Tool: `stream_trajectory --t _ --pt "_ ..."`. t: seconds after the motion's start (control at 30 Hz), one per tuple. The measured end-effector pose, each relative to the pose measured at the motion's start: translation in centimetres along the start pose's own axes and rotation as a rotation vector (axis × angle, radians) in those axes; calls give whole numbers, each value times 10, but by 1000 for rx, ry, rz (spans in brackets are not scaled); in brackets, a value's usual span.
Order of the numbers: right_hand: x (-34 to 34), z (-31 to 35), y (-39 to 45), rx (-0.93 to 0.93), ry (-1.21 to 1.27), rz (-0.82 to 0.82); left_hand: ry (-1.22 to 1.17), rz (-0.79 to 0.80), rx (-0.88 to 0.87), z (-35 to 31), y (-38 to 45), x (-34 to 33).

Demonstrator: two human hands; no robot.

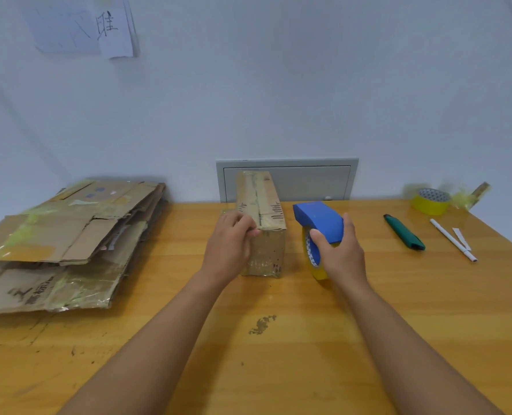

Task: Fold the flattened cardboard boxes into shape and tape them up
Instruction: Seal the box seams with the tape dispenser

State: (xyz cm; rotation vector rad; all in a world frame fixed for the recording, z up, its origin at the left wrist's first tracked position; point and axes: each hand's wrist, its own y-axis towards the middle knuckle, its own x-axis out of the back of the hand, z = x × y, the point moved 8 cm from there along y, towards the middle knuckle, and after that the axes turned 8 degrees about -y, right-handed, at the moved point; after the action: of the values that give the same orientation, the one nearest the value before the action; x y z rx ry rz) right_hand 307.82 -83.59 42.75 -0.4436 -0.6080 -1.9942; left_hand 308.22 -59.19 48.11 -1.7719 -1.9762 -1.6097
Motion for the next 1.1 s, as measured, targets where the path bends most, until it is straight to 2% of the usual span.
stream_trajectory --t 0.13,0.3,0.5,0.57,0.73,0.9,1.0,1.1 --pt "9 4 -2 -45 205 -10 12 22 28 -2 2 -6" --pt "59 48 6 98 413 -74 71 105 3 6 3 1" --pt "92 94 9 234 602 26 -148 146 213 -3 16 8" --pt "89 101 8 256 616 99 -288 135 306 -7 20 15" --pt "81 111 3 318 578 215 -716 88 666 -7 24 25" --pt "74 114 2 347 593 274 -1143 283 954 -7 16 14" --pt "70 115 0 367 605 330 -1345 304 1036 -9 11 10" --pt "68 113 -2 374 603 366 -1422 268 1018 -7 12 11"
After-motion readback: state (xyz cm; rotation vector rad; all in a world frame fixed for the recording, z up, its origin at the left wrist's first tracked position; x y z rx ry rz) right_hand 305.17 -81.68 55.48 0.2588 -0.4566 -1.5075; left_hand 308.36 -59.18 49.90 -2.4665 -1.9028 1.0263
